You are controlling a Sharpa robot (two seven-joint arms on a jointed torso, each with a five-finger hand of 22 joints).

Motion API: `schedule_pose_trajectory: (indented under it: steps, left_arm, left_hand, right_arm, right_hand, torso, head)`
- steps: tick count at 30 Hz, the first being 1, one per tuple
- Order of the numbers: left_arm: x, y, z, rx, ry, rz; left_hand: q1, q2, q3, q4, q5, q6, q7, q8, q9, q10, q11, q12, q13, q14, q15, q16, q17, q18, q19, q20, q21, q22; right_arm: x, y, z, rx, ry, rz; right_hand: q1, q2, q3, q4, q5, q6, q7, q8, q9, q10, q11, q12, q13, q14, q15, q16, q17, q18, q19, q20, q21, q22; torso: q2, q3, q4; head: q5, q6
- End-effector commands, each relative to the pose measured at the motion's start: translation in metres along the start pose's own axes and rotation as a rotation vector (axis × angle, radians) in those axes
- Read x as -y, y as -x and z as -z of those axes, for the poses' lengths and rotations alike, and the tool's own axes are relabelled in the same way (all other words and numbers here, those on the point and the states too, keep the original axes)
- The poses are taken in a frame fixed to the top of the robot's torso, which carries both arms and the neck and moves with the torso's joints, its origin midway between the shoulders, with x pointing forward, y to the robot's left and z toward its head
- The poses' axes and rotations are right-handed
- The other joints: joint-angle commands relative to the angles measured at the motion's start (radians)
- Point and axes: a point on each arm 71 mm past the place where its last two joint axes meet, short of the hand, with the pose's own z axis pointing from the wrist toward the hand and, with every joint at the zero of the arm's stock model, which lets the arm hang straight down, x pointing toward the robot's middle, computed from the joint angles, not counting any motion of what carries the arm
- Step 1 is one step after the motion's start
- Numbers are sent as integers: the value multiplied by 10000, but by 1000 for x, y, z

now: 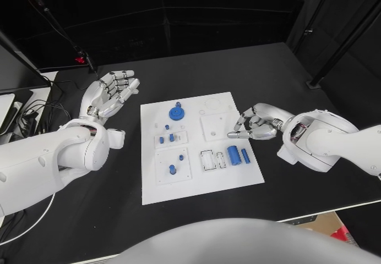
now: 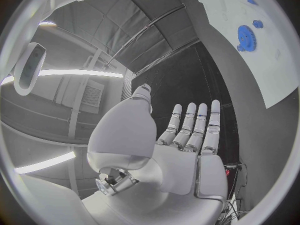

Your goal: Assemble the parts on the task board

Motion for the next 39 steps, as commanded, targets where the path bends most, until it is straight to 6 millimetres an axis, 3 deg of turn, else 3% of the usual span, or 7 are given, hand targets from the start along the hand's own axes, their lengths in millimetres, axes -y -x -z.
schedule_pose_trajectory:
  steps: [1,5,11,16,25,39]
  left_arm:
    - [9,0,0,6,-1170,1]
    - [9,0,0,8,-1166,1]
    - [9,2,0,24,-1154,-10]
    - [8,2,1,33,-1153,-17]
    - [8,4,1,68,-1143,-39]
    - [8,5,2,73,-1135,-39]
  left_hand:
    - [-44,85,-60,8,66,-67,1482,70,-20,-76,24,56,-11,37,-13,42,-24,-83,36,29,63,-11]
    - [-44,85,-60,8,66,-67,1482,70,-20,-76,24,56,-11,37,-13,42,-24,-83,36,29,63,-11]
    - [-44,85,-60,8,66,-67,1482,70,-20,-76,24,56,-11,37,-13,42,-24,-83,36,29,63,-11]
    - [-45,102,-59,6,67,-72,1482,78,-24,-77,24,65,-16,38,-14,50,-34,-82,37,29,65,-12]
    - [-44,106,-59,5,67,-75,1482,79,-26,-78,24,67,-18,38,-14,52,-37,-82,38,29,65,-13]
    - [-43,116,-58,4,67,-81,1482,83,-29,-79,24,74,-21,38,-14,57,-43,-82,37,29,66,-14]
  right_arm:
    - [5,0,5,82,-963,1002]
    - [8,-1,8,3,-1373,1351]
    - [7,-6,8,-145,-1554,1759]
    - [3,-10,6,-266,-1498,1911]
    - [0,-19,5,-656,-1543,2224]
    - [-4,-33,1,-1240,-1751,2748]
  right_hand:
    - [-207,33,212,3,425,-359,-19,1091,366,1072,65,380,2627,1019,-33,108,2627,-599,1275,-75,2006,2618]
    - [-123,126,258,-3,462,-447,-34,1346,423,1072,63,380,2627,1019,-44,108,2627,-612,1302,-93,2051,2634]
    - [-187,181,249,-5,537,-178,-119,1620,504,1072,-5,380,2627,1019,-138,108,2627,-612,1302,-164,2051,2634]
    - [-218,130,216,-5,576,-45,-185,1749,563,1072,-66,380,2627,1019,-189,108,2627,-612,1302,-207,2051,2634]
    - [-334,88,170,5,587,93,-270,1936,671,1072,-145,380,2627,1019,-248,108,2627,-612,1302,-259,2051,2634]
    - [-416,146,185,4,423,179,-334,2030,735,1072,-206,380,2627,1019,-294,108,2627,-612,1302,-302,2051,2634]
  torso:
    - [2,5,-2]
    - [-5,-5,-13]
    - [-14,-9,-35]
    - [4,11,8]
    - [3,-3,-1]
    - [-1,9,11]
  head:
    - [-165,0]
    - [-290,0]
    - [-312,0]
    - [-364,0]
    - [-272,0]
    - [-227,0]
